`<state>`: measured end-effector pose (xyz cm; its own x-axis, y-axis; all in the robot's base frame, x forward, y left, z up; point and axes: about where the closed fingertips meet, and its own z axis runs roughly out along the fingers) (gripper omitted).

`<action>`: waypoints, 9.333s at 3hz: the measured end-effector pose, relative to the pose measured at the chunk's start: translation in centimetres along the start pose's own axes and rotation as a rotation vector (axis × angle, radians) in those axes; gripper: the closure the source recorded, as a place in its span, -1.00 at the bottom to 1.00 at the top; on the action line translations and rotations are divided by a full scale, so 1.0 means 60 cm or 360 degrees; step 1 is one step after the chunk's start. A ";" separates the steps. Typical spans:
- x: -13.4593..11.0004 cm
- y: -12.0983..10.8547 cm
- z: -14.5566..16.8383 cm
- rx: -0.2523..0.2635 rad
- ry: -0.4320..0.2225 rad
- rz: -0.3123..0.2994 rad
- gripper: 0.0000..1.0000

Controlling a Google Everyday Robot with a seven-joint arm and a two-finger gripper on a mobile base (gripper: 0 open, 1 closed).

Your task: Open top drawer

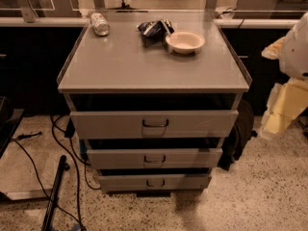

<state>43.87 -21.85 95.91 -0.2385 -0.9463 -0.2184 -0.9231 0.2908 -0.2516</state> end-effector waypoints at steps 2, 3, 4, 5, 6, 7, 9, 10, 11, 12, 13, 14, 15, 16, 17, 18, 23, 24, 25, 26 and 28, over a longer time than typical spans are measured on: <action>0.022 0.022 0.121 -0.0080 -0.0074 0.0126 -1.00; 0.023 0.036 0.172 -0.0111 -0.0169 0.0170 -1.00; 0.014 0.061 0.224 -0.0150 -0.0307 0.0178 -1.00; 0.014 0.061 0.224 -0.0150 -0.0307 0.0178 -1.00; 0.015 0.064 0.249 -0.0098 -0.0335 0.0171 -1.00; 0.004 0.061 0.301 -0.0039 -0.0418 0.0153 -1.00; -0.016 0.035 0.366 -0.0016 -0.0431 0.0105 -1.00; -0.018 0.015 0.394 -0.0010 -0.0397 0.0094 -1.00; -0.018 -0.004 0.416 0.0003 -0.0358 0.0083 -1.00; -0.021 -0.024 0.435 0.0000 -0.0342 0.0058 -1.00; -0.031 -0.041 0.452 -0.0022 -0.0357 0.0010 -1.00; -0.045 -0.054 0.464 -0.0054 -0.0375 -0.0088 -1.00; -0.056 -0.061 0.474 -0.0096 -0.0379 -0.0202 -1.00; -0.056 -0.061 0.474 -0.0096 -0.0379 -0.0202 -1.00; -0.057 -0.055 0.484 -0.0095 -0.0356 -0.0300 -1.00; -0.047 -0.056 0.502 -0.0089 -0.0338 -0.0358 -1.00; -0.026 -0.104 0.604 -0.0167 -0.0199 -0.0416 -1.00; -0.027 -0.100 0.607 -0.0198 -0.0203 -0.0416 -1.00; -0.025 -0.095 0.600 -0.0276 -0.0205 -0.0403 -1.00; -0.022 -0.086 0.586 -0.0347 -0.0199 -0.0392 -1.00; -0.012 -0.064 0.551 -0.0475 -0.0183 -0.0382 -1.00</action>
Offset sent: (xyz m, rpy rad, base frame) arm 0.0128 0.0055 -0.1247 0.1423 0.0868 -0.0759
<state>57.59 -17.59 65.85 0.0145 -0.9554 -0.2950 -0.9996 -0.0068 -0.0272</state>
